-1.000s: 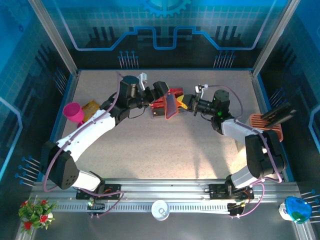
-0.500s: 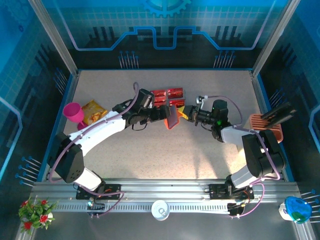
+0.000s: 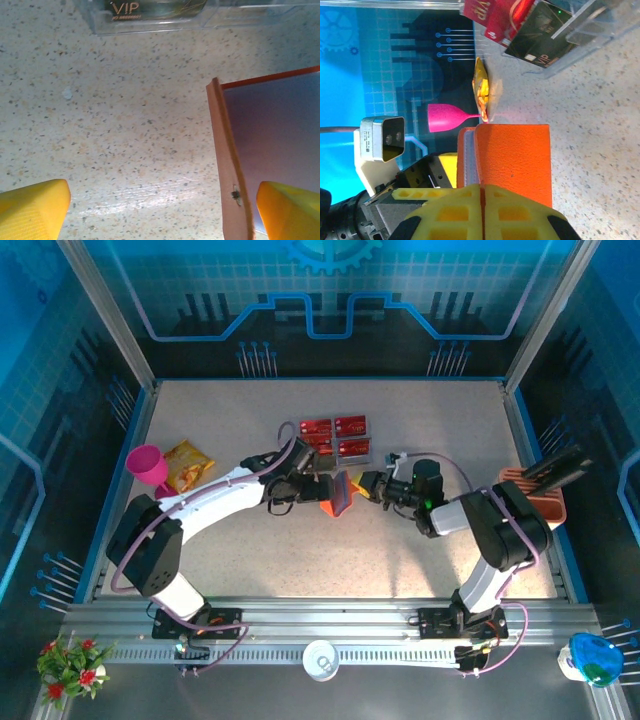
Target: Put the credit cards into the card holder
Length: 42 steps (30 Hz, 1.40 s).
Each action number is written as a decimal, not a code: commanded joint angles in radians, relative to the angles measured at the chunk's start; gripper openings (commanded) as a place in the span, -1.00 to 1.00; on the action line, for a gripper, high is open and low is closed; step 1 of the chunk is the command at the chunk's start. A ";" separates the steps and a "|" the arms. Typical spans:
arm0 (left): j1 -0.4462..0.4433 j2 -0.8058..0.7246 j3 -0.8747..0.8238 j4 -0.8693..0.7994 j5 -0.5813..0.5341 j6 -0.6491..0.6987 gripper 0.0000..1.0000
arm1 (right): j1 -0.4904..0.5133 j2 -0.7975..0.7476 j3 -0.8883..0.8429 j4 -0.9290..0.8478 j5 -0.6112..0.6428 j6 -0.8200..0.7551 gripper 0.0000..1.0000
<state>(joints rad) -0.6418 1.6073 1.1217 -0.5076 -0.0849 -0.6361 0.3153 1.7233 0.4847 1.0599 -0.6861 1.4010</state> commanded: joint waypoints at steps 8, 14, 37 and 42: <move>-0.016 0.058 -0.030 -0.058 -0.097 0.039 0.94 | 0.060 0.154 -0.046 0.241 0.081 0.001 -1.00; -0.017 0.073 -0.036 -0.080 -0.128 0.050 0.94 | 0.068 0.200 -0.082 0.298 0.111 0.004 -1.00; -0.016 0.178 -0.007 -0.138 -0.211 0.093 0.98 | 0.053 0.023 -0.119 -0.021 0.140 -0.151 -0.32; -0.016 0.168 0.006 -0.143 -0.218 0.109 0.98 | 0.008 -0.187 -0.087 -0.385 0.150 -0.290 -0.20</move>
<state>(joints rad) -0.6521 1.7760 1.0943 -0.6102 -0.2733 -0.5594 0.3519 1.6234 0.3733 0.9455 -0.5529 1.2373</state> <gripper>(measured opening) 0.988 0.394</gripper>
